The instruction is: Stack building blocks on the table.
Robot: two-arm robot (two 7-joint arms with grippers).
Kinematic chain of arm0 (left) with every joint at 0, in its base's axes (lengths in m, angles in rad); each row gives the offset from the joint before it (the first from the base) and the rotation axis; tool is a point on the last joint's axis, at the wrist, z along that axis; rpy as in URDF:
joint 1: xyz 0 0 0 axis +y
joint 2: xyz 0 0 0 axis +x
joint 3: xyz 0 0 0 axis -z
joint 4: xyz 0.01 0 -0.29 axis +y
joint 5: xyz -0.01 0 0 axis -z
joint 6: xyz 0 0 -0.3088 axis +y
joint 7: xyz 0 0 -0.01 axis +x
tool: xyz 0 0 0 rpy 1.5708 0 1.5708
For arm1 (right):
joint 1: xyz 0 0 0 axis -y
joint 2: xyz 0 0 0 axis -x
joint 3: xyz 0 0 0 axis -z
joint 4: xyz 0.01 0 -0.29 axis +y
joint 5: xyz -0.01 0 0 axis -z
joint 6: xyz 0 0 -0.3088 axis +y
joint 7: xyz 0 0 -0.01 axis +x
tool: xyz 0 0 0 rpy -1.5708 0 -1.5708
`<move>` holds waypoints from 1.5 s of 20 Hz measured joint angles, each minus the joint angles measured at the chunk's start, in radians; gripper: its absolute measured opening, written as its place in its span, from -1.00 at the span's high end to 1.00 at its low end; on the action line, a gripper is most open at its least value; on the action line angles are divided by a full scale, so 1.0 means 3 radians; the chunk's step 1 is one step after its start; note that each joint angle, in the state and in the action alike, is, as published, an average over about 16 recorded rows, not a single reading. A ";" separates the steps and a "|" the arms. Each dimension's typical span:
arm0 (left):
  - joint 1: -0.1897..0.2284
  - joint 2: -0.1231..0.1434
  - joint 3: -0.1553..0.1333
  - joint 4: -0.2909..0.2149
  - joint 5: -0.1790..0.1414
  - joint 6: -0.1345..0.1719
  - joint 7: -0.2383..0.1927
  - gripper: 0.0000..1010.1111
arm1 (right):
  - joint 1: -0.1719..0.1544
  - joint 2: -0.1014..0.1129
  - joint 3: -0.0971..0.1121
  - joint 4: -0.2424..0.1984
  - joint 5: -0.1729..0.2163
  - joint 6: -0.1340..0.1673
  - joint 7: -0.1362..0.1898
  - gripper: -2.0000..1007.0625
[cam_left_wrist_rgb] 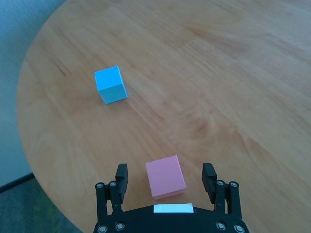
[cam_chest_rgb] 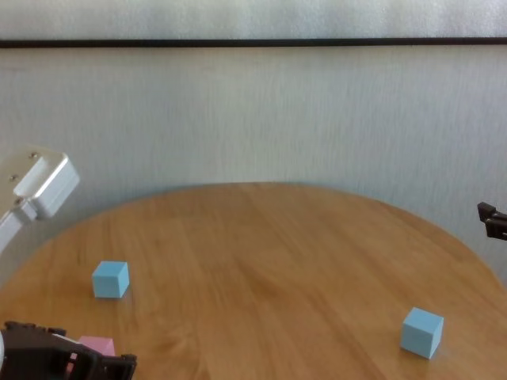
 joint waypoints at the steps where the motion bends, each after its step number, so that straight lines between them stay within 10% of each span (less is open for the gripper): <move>1: -0.0001 -0.0005 -0.0002 0.0007 0.0007 -0.0004 -0.0002 -0.98 | 0.0000 0.0000 0.0000 0.0000 0.0000 0.0000 0.0000 -0.99; 16: -0.0007 -0.0032 -0.0008 0.0036 0.0052 -0.0031 -0.0002 -0.86 | 0.0000 0.0000 0.0000 0.0000 0.0000 0.0000 0.0000 -0.99; 30: -0.0003 -0.0026 -0.0007 0.0026 0.0035 -0.0021 -0.0003 -0.10 | 0.0000 0.0000 0.0000 0.0000 0.0000 0.0000 0.0000 -0.99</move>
